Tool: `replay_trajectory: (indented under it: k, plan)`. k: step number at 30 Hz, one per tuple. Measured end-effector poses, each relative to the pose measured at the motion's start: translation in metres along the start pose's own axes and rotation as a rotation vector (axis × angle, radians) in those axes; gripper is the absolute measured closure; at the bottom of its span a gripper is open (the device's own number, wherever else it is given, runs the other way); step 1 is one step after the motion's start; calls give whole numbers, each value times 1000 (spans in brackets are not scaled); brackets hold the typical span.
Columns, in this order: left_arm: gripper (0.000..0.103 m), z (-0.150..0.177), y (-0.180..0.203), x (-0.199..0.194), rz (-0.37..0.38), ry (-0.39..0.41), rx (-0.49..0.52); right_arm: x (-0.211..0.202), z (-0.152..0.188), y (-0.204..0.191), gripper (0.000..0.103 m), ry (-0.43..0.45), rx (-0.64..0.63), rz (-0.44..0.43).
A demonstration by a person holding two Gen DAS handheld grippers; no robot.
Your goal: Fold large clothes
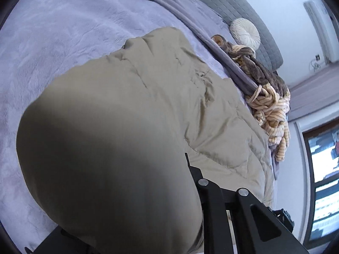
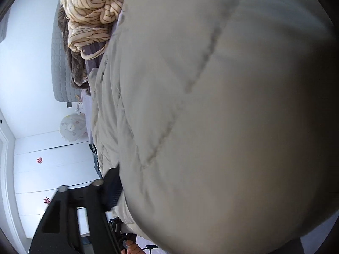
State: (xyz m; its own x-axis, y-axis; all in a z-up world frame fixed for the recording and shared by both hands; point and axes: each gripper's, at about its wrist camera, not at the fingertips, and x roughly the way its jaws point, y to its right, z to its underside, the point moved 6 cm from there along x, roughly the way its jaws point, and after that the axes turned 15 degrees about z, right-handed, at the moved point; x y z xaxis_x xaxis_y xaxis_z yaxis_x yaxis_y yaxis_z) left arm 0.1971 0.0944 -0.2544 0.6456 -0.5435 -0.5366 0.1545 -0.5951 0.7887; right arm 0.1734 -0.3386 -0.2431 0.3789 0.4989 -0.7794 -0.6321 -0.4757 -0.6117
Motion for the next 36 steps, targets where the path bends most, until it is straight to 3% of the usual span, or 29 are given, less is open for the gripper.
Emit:
replay_trajectory:
  k: [2, 5, 13, 20, 26, 28, 31, 34, 36]
  plan:
    - [85, -1, 10, -7, 2, -8, 55, -6, 3, -1, 71, 23, -10, -4]
    - [85, -1, 22, -19, -3, -23, 133, -17, 11, -4, 79, 43, -30, -12]
    - [85, 25, 33, -73, 4, -97, 279, -47, 60, 8, 80, 45, -84, 30]
    - [85, 92, 18, -139, -16, -158, 244, -73, 118, 53, 80, -20, -73, 72]
    - [85, 164, -8, -182, -86, -230, 181, -92, 147, 93, 80, -74, -66, 87]
    - [84, 180, -20, -186, -128, -247, 156, -92, 150, 102, 75, -93, -60, 102]
    - [68, 189, -32, -198, -206, -234, 129, -97, 152, 107, 58, -106, -69, 152]
    - [57, 189, -34, -217, -259, -218, 127, -110, 151, 104, 48, -93, -120, 190]
    - [57, 191, -33, -230, -278, -218, 127, -118, 148, 104, 36, -78, -149, 230]
